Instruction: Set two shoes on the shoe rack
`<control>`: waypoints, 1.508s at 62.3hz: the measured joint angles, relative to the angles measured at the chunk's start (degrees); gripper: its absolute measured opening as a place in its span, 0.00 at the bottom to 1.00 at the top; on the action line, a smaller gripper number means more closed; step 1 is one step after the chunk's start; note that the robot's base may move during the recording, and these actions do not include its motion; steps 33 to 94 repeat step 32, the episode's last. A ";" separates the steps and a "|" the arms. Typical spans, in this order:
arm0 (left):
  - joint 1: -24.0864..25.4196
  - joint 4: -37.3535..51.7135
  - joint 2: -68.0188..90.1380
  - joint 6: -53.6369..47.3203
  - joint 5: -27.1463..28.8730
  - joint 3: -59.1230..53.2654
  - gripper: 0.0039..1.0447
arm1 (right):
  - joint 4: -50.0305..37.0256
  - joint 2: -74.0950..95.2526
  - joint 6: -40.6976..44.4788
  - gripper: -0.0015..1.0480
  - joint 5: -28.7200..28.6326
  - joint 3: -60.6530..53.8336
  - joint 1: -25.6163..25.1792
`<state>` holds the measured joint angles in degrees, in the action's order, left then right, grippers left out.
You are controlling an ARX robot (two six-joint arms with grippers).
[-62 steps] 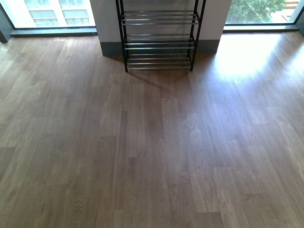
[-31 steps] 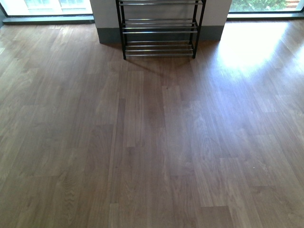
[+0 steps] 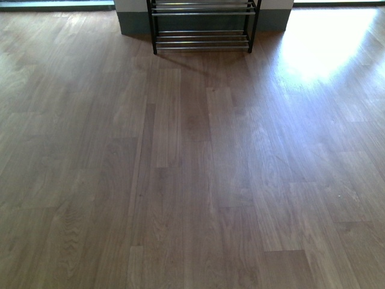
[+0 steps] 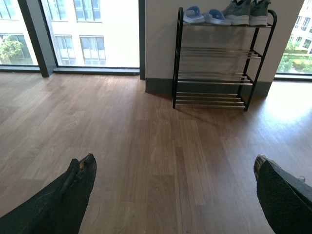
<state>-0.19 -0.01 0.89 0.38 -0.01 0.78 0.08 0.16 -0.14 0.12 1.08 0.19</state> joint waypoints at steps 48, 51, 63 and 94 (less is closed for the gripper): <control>0.00 0.00 0.00 -0.02 0.00 0.00 0.91 | 0.00 0.00 0.00 0.91 0.00 0.00 0.00; 0.00 0.00 0.00 -0.02 0.00 0.00 0.91 | 0.00 0.00 0.00 0.91 0.00 0.00 0.00; 0.00 0.00 0.00 -0.02 0.00 0.00 0.91 | 0.00 0.00 0.00 0.91 0.00 0.00 0.00; 0.00 0.00 0.00 -0.02 0.00 0.00 0.91 | 0.00 0.00 0.00 0.91 0.00 0.00 0.00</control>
